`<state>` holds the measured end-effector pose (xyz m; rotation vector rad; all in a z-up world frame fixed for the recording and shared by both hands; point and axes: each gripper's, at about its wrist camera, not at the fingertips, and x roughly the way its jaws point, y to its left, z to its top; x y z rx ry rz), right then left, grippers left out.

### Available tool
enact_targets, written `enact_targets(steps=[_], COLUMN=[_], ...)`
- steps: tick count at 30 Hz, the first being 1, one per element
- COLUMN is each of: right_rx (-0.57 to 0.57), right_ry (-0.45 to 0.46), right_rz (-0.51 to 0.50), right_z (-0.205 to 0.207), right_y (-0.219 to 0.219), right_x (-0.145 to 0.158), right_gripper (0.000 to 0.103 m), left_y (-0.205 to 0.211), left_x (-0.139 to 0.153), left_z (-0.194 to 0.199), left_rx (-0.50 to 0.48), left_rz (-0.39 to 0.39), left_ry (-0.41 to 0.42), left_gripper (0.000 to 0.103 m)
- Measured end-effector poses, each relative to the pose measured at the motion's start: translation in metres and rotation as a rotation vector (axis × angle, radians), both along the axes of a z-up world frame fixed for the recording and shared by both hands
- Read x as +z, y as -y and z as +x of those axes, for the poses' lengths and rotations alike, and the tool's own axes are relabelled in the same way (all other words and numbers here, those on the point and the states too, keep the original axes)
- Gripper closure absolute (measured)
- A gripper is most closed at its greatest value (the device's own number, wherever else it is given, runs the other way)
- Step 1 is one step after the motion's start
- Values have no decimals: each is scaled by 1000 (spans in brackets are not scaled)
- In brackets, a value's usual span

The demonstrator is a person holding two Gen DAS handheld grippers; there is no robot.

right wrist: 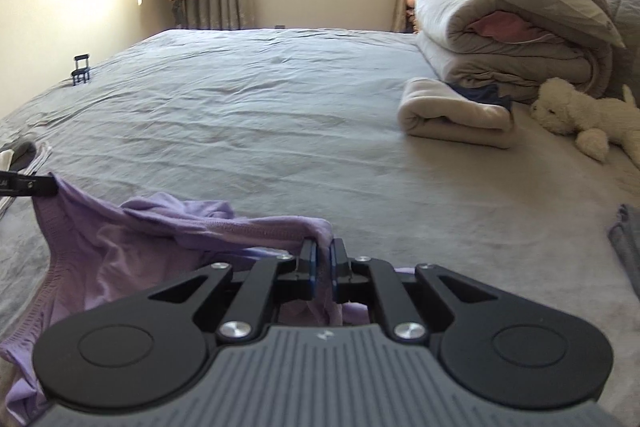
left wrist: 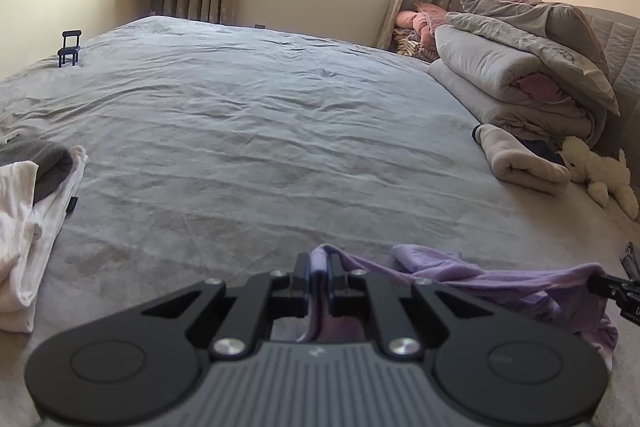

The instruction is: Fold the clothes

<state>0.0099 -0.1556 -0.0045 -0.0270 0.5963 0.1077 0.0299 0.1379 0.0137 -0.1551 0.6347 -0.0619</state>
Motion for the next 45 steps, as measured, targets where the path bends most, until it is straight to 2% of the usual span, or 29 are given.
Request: enact_targets(steps=[8, 19, 25, 31, 33, 37, 38, 39, 41, 45], right_rx=[-131, -252, -283, -258, -244, -225, -221, -217, -207, -172], right_ry=[28, 13, -26, -87, -95, -108, -111, -113, -108, -99], right_rz=[-14, -8, -31, -11, -10, -18, -18, -18, -23, -23], right_z=[-7, -12, -12, -8, -8, -8, -8, -8, -8, -7], right_y=[44, 87, 96, 94, 92, 88, 87, 87, 84, 76], right_x=[8, 6, 1, -9, -8, -9, -9, -9, -9, -6], right_gripper=[96, 96, 96, 95, 89, 86, 80, 66, 51, 51], left_y=[2, 2, 2, 2, 2, 1, 1, 1, 1, 0], left_x=[1, 1, 0, 0, 0, -1, -1, -1, -1, -2], left_z=[2, 6, 7, 8, 8, 8, 8, 8, 7, 6], left_rx=[15, 26, 25, 27, 26, 22, 20, 17, 13, 13], left_rz=[40, 34, 42, 48, 49, 53, 53, 53, 55, 59], left_ry=[14, 14, 11, 5, 4, -2, -2, -1, -1, -5], left_gripper=[95, 95, 95, 95, 95, 94, 94, 94, 94, 94])
